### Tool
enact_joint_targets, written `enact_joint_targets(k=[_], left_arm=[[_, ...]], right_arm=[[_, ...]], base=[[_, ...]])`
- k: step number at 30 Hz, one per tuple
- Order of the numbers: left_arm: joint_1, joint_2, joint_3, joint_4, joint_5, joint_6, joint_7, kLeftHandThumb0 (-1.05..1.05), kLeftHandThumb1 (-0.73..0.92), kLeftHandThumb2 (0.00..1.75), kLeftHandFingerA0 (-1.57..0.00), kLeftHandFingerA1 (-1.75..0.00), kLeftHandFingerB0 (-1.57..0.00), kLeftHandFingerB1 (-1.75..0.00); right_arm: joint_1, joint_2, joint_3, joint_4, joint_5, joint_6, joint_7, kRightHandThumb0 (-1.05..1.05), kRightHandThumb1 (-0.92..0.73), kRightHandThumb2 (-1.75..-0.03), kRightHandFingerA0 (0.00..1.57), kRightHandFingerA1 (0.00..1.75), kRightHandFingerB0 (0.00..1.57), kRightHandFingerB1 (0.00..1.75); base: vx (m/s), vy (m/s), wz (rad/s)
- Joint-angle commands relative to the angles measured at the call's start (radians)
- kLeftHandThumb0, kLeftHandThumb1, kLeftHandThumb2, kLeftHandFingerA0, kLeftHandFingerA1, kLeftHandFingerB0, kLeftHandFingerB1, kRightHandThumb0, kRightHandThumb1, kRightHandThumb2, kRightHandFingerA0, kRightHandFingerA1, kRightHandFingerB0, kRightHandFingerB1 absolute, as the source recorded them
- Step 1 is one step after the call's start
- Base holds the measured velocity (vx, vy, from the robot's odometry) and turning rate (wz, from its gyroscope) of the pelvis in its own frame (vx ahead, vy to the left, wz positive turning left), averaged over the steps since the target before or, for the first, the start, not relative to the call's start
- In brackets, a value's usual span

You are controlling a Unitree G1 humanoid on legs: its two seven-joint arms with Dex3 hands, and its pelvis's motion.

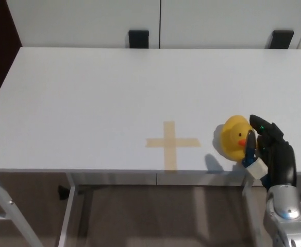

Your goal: The robot uses its right hand to push the yellow duck toy to the center of the white desk.

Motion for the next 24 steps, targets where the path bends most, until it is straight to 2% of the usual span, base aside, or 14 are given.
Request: enact_joint_targets(k=[1, 4, 5, 6, 14, 18, 19, 24], left_arm=[[-0.002, 0.004, -0.001, 0.004, 0.005, -0.027, 0.01, -0.16, 0.65, 0.64, -0.88, -0.69, -0.85, -0.62], [-0.006, 0.0, 0.002, 0.005, 0.0, -0.023, 0.006, -0.11, 0.65, 0.7, -0.87, -0.68, -0.84, -0.62], [-0.007, -0.001, 0.002, 0.006, 0.0, -0.021, 0.005, -0.11, 0.65, 0.7, -0.87, -0.68, -0.84, -0.62], [-0.009, -0.002, 0.001, 0.007, 0.001, -0.019, 0.007, -0.14, 0.69, 0.62, -0.87, -0.66, -0.84, -0.59], [-0.006, -0.006, 0.017, -0.001, -0.016, -0.013, 0.0, -0.13, 0.66, 0.68, -0.86, -0.69, -0.84, -0.63], [-0.009, 0.001, -0.003, 0.003, 0.008, -0.019, 0.005, -0.13, 0.69, 0.65, -0.86, -0.65, -0.82, -0.6], [-0.008, 0.001, -0.004, 0.003, 0.01, -0.021, 0.006, -0.13, 0.67, 0.68, -0.88, -0.66, -0.85, -0.63], [-0.01, 0.005, -0.014, 0.005, 0.016, -0.016, 0.009, -0.16, 0.68, 0.64, -0.89, -0.65, -0.85, -0.62]], right_arm=[[0.003, 0.064, 0.053, 0.022, -0.025, 0.043, 0.042, -0.92, -0.92, -0.83, 0.18, 0.47, 0.29, 0.4], [-0.013, 0.082, 0.06, 0.021, -0.022, 0.049, 0.036, -0.9, -0.92, -0.82, 0.18, 0.51, 0.27, 0.42], [-0.019, 0.088, 0.062, 0.025, -0.022, 0.046, 0.037, -0.9, -0.92, -0.82, 0.18, 0.51, 0.27, 0.42], [-0.025, 0.094, 0.064, 0.028, -0.022, 0.045, 0.038, -0.91, -0.92, -0.81, 0.18, 0.52, 0.28, 0.42], [-0.051, 0.103, 0.073, 0.032, -0.03, 0.053, 0.039, -0.89, -0.92, -0.8, 0.18, 0.51, 0.28, 0.42], [-0.074, 0.089, 0.085, 0.04, -0.038, 0.056, 0.058, -0.95, -0.88, -0.88, 0.16, 0.54, 0.28, 0.45], [-0.075, 0.088, 0.093, 0.036, -0.041, 0.064, 0.068, -0.88, -0.92, -0.81, 0.17, 0.55, 0.28, 0.44], [-0.078, 0.091, 0.119, 0.037, -0.05, 0.087, 0.09, -0.93, -0.92, -0.81, 0.15, 0.51, 0.26, 0.42]], base=[[0.0, 0.0, 0.0], [0.0, 0.0, 0.0], [0.0, 0.0, 0.0], [0.0, 0.0, 0.0], [0.0, 0.0, 0.0], [0.0, 0.0, 0.0], [0.0, 0.0, 0.0], [0.0, 0.0, 0.0]])
